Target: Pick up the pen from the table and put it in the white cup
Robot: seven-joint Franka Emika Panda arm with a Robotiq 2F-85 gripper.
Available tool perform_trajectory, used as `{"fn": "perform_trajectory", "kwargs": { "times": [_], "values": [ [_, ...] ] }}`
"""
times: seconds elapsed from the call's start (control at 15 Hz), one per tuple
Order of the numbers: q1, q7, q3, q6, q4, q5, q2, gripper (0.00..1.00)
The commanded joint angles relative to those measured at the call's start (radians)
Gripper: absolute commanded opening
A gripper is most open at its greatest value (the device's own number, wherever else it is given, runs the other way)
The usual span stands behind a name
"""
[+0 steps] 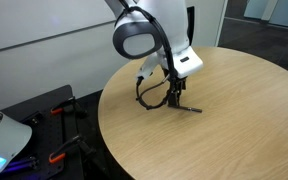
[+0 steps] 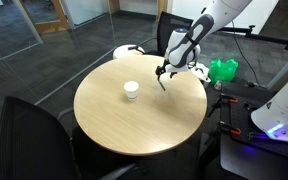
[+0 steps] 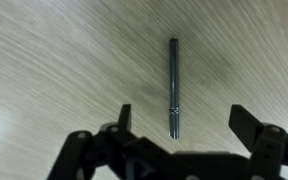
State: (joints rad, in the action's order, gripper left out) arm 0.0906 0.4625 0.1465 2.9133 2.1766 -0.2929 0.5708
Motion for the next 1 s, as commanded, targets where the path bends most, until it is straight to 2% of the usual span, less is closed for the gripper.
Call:
{"fn": "perform_trajectory", "kwargs": {
  "times": [0.0,0.73,0.8,0.87,0.93],
  "values": [
    [-0.022,0.022,0.023,0.005,-0.058,-0.014,0.058,1.00],
    [-0.072,0.072,0.068,-0.003,-0.211,-0.013,0.217,1.00],
    [-0.076,0.074,0.072,-0.005,-0.217,-0.013,0.223,0.91],
    [-0.080,0.078,0.076,-0.003,-0.222,-0.013,0.229,0.72],
    [-0.082,0.081,0.078,-0.003,-0.228,-0.014,0.234,0.66]
  ]
}}
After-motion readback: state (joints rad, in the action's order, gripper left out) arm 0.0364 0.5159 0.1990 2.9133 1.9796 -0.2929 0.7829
